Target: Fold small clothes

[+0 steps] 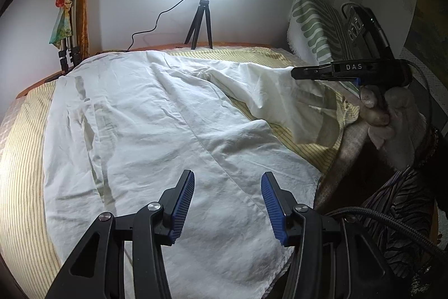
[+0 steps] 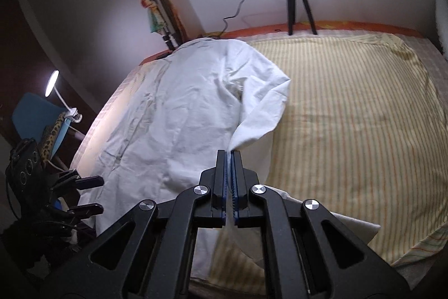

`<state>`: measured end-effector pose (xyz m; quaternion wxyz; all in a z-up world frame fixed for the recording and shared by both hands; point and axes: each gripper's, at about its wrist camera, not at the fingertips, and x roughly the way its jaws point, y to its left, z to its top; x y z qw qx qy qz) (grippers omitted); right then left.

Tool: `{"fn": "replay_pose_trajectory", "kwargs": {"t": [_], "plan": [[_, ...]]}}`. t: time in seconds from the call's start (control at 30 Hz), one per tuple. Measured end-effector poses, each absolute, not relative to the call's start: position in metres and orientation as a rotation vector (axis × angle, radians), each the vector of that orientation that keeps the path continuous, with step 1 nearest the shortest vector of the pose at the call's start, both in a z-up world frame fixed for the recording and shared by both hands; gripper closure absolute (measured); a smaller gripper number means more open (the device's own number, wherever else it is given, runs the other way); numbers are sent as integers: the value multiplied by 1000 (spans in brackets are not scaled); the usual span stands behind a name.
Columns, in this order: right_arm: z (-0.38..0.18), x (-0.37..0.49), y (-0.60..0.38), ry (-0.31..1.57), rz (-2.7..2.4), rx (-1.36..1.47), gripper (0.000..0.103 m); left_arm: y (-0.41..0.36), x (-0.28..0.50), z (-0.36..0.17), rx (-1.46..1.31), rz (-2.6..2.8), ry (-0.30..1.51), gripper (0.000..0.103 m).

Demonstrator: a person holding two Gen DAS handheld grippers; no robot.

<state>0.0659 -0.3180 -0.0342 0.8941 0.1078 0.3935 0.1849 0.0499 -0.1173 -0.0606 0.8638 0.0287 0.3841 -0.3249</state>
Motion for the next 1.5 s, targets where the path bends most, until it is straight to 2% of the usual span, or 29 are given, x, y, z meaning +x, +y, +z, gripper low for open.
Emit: {"fn": "replay_pose_trajectory", "kwargs": {"t": [0.3, 0.53, 0.6, 0.63, 0.67, 0.93, 1.23, 1.37, 1.5], "plan": [[-60, 77, -214, 920, 556, 41, 99, -97, 44, -58, 43, -633, 799, 53], [-91, 81, -184, 1069, 694, 70, 94, -84, 42, -63, 40, -605, 816, 53], [-85, 80, -187, 1068, 697, 69, 76, -80, 43, -64, 31, -602, 821, 53], [-80, 78, -191, 1047, 696, 81, 62, -79, 43, -64, 27, -600, 823, 53], [-73, 77, -196, 1022, 696, 95, 60, -77, 43, -64, 22, -599, 825, 53], [-31, 105, -274, 866, 580, 278, 60, -88, 55, -59, -34, -643, 856, 52], [-48, 161, -325, 906, 432, 361, 60, -128, 115, -56, -107, -676, 913, 52], [-50, 159, -319, 927, 441, 327, 60, -148, 130, -66, -95, -682, 943, 52], [-51, 139, -316, 940, 459, 291, 60, -153, 131, -84, 14, -609, 998, 56]]}}
